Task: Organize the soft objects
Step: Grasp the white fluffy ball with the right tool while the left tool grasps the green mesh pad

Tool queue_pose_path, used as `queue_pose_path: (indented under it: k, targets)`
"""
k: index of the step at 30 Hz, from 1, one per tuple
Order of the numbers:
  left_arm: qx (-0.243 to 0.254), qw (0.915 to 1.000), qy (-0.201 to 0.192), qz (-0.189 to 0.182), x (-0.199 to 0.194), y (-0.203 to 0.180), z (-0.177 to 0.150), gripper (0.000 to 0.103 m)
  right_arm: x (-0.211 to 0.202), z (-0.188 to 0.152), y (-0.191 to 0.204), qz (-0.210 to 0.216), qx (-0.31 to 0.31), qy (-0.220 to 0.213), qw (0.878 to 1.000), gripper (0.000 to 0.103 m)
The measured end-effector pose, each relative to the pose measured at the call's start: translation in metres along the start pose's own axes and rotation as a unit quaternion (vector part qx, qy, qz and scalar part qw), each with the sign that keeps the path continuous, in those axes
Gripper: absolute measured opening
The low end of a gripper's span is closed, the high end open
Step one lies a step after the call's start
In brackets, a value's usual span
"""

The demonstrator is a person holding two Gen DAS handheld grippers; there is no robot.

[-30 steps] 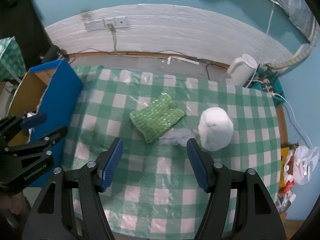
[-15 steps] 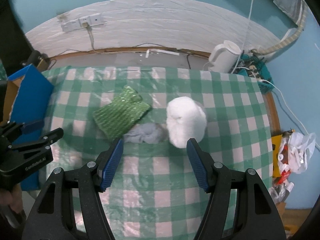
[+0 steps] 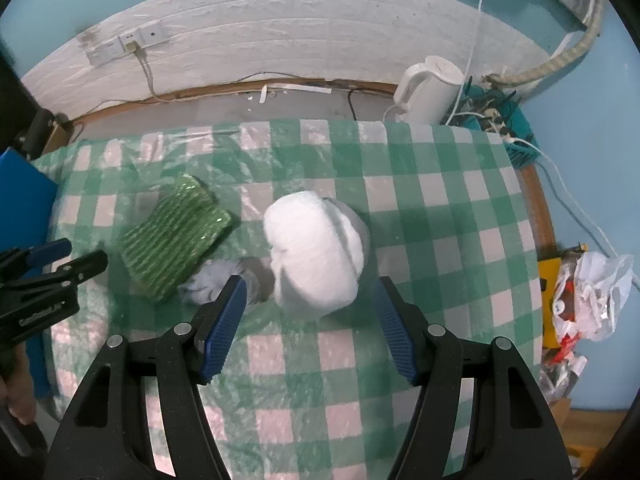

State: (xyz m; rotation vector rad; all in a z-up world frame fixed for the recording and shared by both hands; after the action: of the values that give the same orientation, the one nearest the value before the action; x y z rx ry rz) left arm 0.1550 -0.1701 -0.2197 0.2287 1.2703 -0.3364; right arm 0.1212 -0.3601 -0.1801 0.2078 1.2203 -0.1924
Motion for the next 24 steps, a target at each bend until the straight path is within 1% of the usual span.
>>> queue_pose_path:
  k: [3,4,6,7,14,20,24]
  targets:
    - [0.0,1.0,0.003,-0.001,0.006,-0.001,0.005,0.068,0.008,0.004,-0.002,0.008,0.008,0.006,1.0,0.066]
    - [-0.002,1.0,0.003,-0.003,0.007,-0.001,0.005,0.068,0.012,0.006,-0.002,0.011,0.012,0.01,1.0,0.068]
    - [-0.005,0.9999,0.003,-0.009,0.011,-0.002,0.008,0.069,0.017,0.008,0.0,0.012,0.014,0.012,1.0,0.079]
    - [-0.005,0.9999,0.004,-0.01,0.012,-0.003,0.008,0.07,0.018,0.008,0.0,0.011,0.013,0.012,1.0,0.08]
    - [-0.006,0.9998,0.011,-0.017,0.027,-0.005,0.012,0.071,0.04,0.012,0.004,-0.003,-0.002,0.023,1.0,0.08]
    - [-0.022,0.9992,0.015,-0.031,0.033,-0.006,0.014,0.072,0.062,0.014,-0.002,-0.009,0.014,0.038,0.999,0.08]
    - [-0.017,0.9993,0.014,-0.031,0.037,-0.009,0.017,0.074,0.07,0.011,-0.003,-0.011,0.02,0.047,0.999,0.08]
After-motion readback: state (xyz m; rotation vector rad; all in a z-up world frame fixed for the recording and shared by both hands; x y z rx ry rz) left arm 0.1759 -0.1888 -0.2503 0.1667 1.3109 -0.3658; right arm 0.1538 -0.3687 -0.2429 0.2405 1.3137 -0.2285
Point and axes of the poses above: each gripper's, at about its wrist camera, not at the fingertips, and x roughly the way its jaws point, y to its left, z to its top, the point moved 7 cm from there along x, roughly the way its jaws point, and after that the axes turned 15 degrees about x, right-handed, at the moved point
